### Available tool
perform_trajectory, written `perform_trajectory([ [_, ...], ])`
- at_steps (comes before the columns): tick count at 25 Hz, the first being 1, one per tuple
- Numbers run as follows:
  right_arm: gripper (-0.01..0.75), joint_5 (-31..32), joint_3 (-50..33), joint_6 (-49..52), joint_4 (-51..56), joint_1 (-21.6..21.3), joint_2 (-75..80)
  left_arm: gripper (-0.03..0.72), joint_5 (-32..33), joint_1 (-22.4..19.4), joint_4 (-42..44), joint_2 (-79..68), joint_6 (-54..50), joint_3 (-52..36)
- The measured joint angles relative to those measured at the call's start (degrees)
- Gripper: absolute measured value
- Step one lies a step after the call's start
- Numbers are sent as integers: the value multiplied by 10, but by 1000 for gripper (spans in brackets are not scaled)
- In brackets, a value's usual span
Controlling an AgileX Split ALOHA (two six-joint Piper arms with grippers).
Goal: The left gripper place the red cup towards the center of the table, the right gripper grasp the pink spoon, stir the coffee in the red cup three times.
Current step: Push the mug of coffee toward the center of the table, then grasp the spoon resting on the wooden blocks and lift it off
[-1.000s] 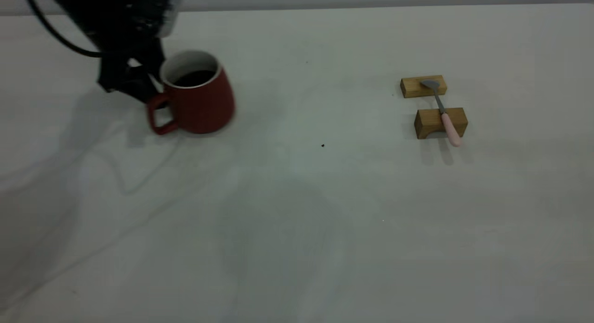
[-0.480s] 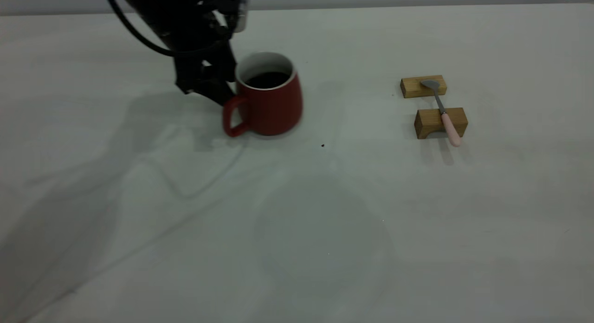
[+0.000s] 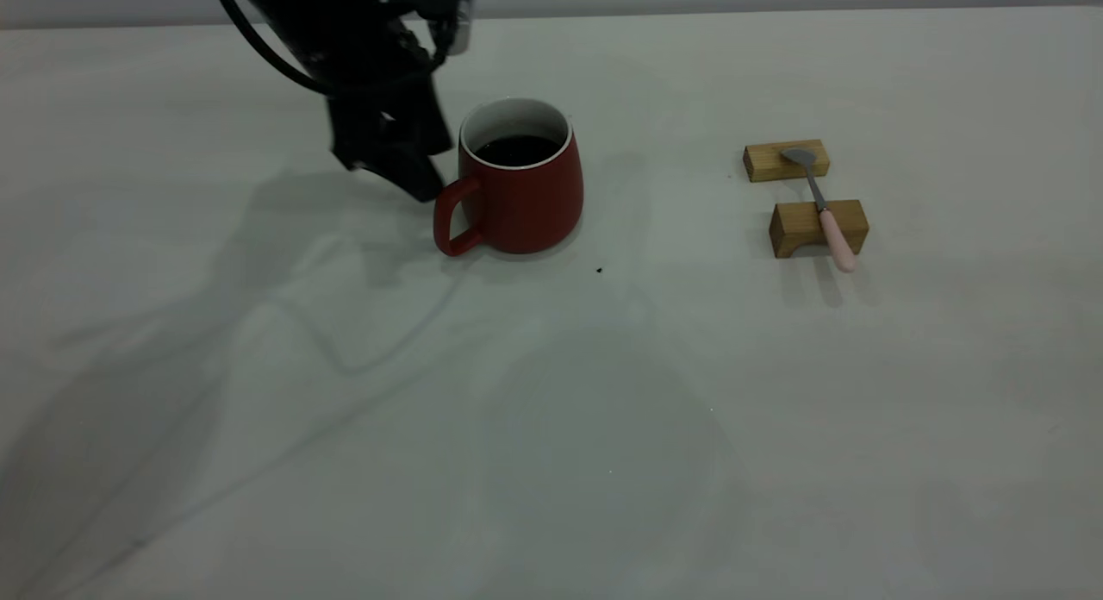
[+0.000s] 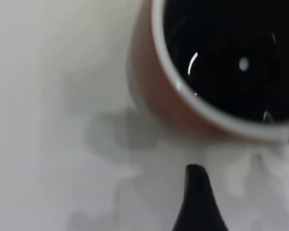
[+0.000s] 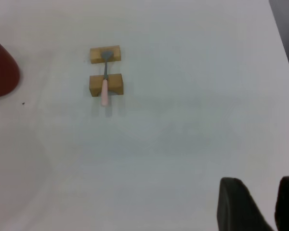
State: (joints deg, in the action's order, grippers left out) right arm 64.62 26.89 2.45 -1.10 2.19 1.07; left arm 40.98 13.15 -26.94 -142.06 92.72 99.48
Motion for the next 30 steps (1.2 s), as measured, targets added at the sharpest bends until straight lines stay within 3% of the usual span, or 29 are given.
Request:
perform_trajectory([
  [4, 239, 0, 0, 0, 0, 0, 0, 586, 43, -34, 83, 53, -136, 0],
  [9, 239, 0, 0, 0, 0, 0, 0, 586, 136, -79, 94, 166, -303, 0],
  [14, 239, 0, 0, 0, 0, 0, 0, 586, 257, -97, 99, 326, -463, 0],
  [23, 239, 0, 0, 0, 0, 0, 0, 586, 260, -103, 206, 567, -791, -33],
  [30, 239, 0, 0, 0, 0, 0, 0, 586, 260, -103, 229, 766, -850, -274],
])
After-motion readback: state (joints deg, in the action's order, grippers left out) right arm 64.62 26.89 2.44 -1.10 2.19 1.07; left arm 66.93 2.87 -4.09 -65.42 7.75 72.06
